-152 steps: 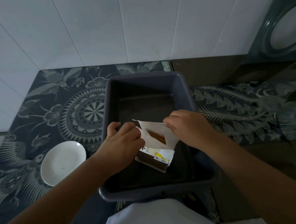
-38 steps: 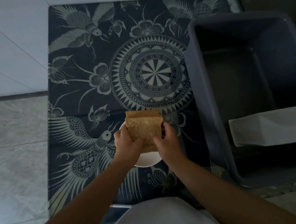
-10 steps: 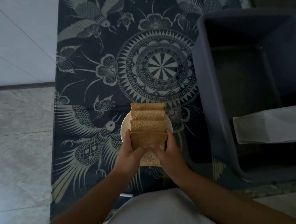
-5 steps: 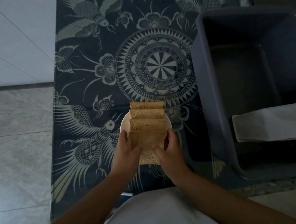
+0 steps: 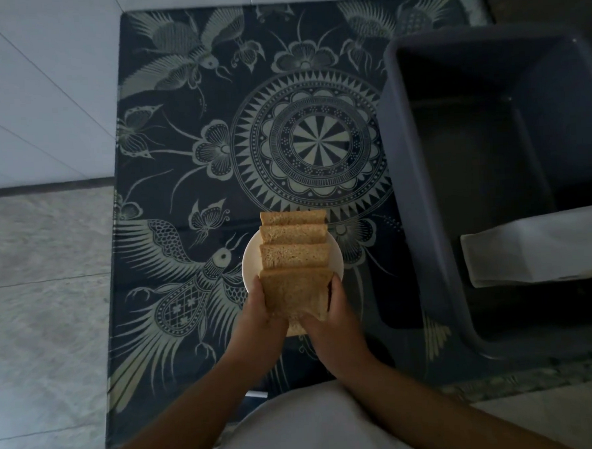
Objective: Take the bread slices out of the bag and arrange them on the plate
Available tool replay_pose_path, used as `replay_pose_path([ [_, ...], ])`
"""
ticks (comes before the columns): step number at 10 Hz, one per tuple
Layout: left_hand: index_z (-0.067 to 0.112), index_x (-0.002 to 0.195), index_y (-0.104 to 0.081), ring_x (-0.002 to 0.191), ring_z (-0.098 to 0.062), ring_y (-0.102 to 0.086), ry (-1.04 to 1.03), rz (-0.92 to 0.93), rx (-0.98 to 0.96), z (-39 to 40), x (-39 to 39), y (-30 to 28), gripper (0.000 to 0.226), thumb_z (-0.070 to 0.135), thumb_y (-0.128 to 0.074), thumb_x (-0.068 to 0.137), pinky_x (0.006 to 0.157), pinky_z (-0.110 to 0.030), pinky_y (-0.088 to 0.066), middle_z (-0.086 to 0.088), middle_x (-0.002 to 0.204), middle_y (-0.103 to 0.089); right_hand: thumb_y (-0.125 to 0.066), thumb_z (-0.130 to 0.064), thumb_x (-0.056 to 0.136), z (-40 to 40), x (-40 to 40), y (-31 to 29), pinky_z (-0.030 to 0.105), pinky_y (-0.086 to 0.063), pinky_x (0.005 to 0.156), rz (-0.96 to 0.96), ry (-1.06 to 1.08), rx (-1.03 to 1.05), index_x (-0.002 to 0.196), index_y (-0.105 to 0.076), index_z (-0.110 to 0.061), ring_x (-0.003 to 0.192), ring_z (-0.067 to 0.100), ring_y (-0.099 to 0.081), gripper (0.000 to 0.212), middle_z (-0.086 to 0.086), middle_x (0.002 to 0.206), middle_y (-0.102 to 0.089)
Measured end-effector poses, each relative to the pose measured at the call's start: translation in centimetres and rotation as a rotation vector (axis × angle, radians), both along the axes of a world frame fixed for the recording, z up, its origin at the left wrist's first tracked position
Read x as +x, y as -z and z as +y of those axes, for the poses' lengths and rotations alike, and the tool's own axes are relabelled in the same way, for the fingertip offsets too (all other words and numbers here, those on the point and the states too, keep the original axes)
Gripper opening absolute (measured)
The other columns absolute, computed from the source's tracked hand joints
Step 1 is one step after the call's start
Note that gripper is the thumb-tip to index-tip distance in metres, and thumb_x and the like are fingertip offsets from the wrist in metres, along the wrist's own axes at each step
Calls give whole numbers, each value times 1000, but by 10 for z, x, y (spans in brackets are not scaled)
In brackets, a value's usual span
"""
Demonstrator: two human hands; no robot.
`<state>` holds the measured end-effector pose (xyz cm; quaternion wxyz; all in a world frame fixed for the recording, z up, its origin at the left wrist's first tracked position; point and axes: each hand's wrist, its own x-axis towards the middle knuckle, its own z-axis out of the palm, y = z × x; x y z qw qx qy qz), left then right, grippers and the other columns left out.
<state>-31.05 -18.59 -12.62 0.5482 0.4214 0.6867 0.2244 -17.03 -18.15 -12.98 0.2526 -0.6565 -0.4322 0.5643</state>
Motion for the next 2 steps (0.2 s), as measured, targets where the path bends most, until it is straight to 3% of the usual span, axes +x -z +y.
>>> replay_pose_path([
  [1,27,139,-34,105,-12,-63,1,-17,14,4,-1,-7,60,9,-60,88,77,-25,-56,1,122,-61,-72,-20,81,2,-1,-6,4,-43,73,-93,-17,8,134,-34,-35,111,-7,-50,66,-16,121,-51],
  [2,29,147,-25,126,-18,-51,13,31,90,7,-4,-15,73,17,-64,86,97,-44,-50,0,138,-51,-75,-37,72,6,3,-14,36,-47,96,-189,-48,54,137,-34,-28,128,21,-42,78,-1,135,-48],
])
